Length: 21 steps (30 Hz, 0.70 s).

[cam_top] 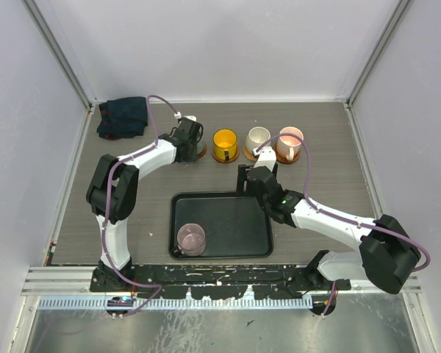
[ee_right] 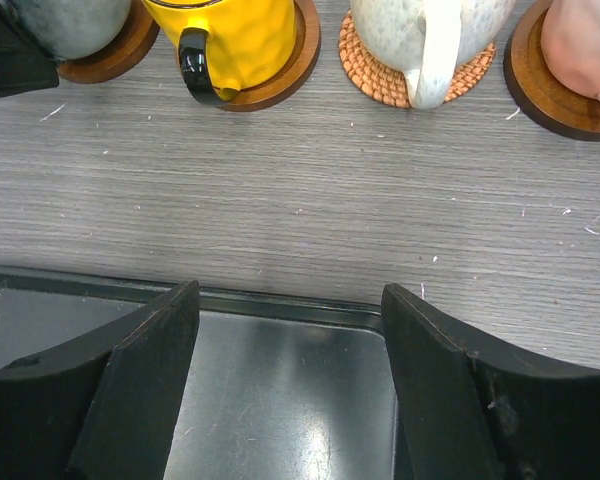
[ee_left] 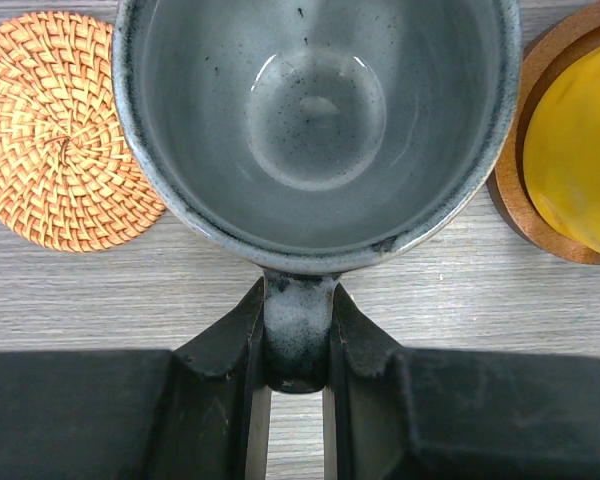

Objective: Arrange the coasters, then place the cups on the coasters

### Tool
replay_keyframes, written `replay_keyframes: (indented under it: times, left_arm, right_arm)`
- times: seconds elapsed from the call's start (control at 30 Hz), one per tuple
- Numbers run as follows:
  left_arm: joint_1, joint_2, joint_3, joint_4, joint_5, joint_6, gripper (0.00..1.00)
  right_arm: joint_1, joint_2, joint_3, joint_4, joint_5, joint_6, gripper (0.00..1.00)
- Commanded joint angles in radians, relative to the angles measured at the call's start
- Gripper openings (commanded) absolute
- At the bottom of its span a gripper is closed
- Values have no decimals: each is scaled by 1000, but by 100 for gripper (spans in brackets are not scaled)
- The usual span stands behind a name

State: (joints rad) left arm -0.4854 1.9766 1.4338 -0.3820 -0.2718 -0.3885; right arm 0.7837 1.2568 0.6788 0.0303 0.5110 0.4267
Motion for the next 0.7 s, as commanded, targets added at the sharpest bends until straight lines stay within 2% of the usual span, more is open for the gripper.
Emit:
replay_keyframes:
  times: [0.0,0.27,0.67]
  left_arm:
    - [-1,-63,-24,3,-31,-28,15]
    - [-9,-79,-63,5,-25,-39,6]
    - [-36,-94,-84,-1,-9,-49,2]
  right_arm:
    - [3,-16,29,49,0,22,78]
    - [3,-28,21,50,0,30,78]
    - [4,-29,15,55,-2,36,78]
